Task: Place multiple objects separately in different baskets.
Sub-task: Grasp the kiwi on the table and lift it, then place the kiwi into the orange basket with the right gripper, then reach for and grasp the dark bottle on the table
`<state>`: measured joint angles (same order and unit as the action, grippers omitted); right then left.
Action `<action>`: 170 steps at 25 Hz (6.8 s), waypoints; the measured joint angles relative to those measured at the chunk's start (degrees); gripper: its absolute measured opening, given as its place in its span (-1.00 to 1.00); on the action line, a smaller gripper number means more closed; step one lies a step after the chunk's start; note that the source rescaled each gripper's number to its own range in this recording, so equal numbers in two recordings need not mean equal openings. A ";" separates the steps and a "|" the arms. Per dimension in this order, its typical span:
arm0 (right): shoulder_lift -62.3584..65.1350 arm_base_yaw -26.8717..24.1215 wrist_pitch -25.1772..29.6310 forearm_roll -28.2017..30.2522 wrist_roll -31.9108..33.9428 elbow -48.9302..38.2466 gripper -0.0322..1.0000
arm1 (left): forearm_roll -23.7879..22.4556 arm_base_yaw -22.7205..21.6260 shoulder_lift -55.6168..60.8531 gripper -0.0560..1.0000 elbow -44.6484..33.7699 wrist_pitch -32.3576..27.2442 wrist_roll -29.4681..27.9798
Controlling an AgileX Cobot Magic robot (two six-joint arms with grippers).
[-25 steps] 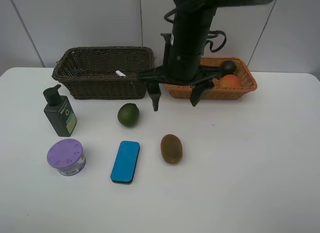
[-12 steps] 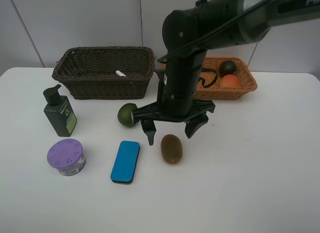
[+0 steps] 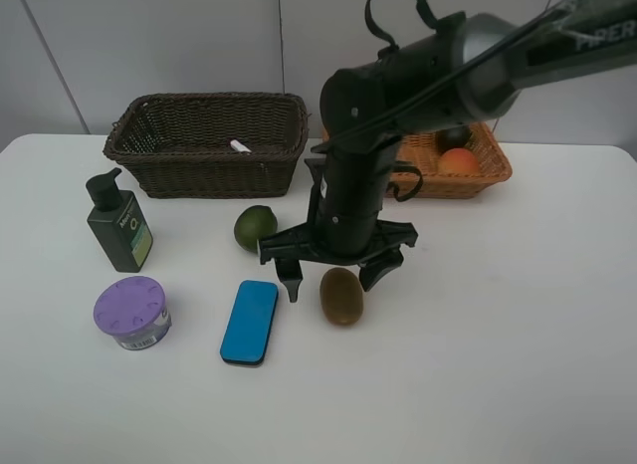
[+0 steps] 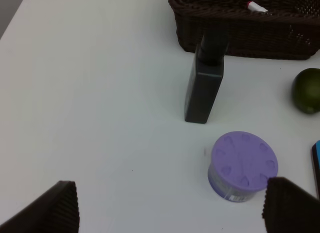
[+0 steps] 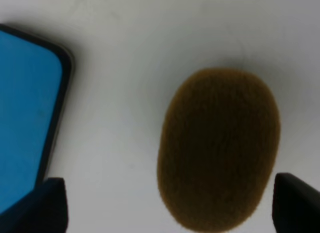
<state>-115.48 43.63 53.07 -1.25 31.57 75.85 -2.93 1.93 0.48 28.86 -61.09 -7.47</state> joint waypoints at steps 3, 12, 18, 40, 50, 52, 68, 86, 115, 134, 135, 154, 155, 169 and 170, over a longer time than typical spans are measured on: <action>-1.06 0.00 0.00 0.34 1.38 0.00 0.97 | 0.00 0.00 0.00 0.95 0.00 0.00 0.00; -2.83 -1.26 -1.00 1.25 2.17 0.00 0.97 | 0.00 0.00 0.00 0.95 0.00 0.00 0.00; -3.19 -2.35 -2.45 1.25 2.89 0.00 0.97 | 0.00 0.00 0.00 0.95 0.00 0.00 0.00; -3.65 -3.28 -1.89 -0.56 3.20 0.00 0.15 | 0.00 0.00 0.00 0.95 0.00 0.00 0.00; -3.65 -3.28 -1.26 -0.73 3.25 0.00 0.17 | 0.00 0.00 0.00 0.95 0.00 0.00 0.00; -3.65 -3.28 -1.26 -0.73 3.25 0.00 0.17 | 0.00 0.00 0.00 0.95 0.00 0.00 0.00; -1.54 -3.28 6.04 -0.22 3.25 3.46 0.17 | 0.00 0.00 0.00 0.95 0.00 0.00 0.00; 4.78 -10.51 12.51 16.60 1.94 21.30 0.17 | 0.00 0.00 0.00 0.95 0.00 0.00 0.00; -10.74 -26.69 -16.66 16.94 -4.05 21.94 0.17 | 0.00 0.00 0.00 0.95 0.00 0.00 0.00; -10.68 -26.69 -14.73 14.37 -11.14 21.94 0.99 | 0.00 0.00 0.00 0.95 0.00 0.00 0.00; -10.68 -26.69 -14.73 14.26 -11.14 21.94 0.99 | 0.00 0.00 0.00 0.95 0.00 0.00 0.00; -4.35 -23.25 -6.52 9.05 -11.12 21.94 1.00 | 0.00 0.00 0.00 0.95 0.00 0.00 0.05; -3.15 -22.30 -4.30 8.35 -11.12 21.94 1.00 | 0.00 0.00 0.00 0.95 0.00 0.00 0.05; 5.75 -13.67 16.38 -0.53 -5.75 21.94 1.00 | 0.00 0.00 0.00 0.95 0.00 0.00 0.05; 6.36 -12.93 16.51 0.25 -5.60 21.94 1.00 | 0.00 0.00 0.00 0.95 0.00 0.00 0.05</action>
<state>-109.12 30.69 69.58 -1.00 25.97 97.79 -2.93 1.93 0.48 28.86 -61.09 -7.42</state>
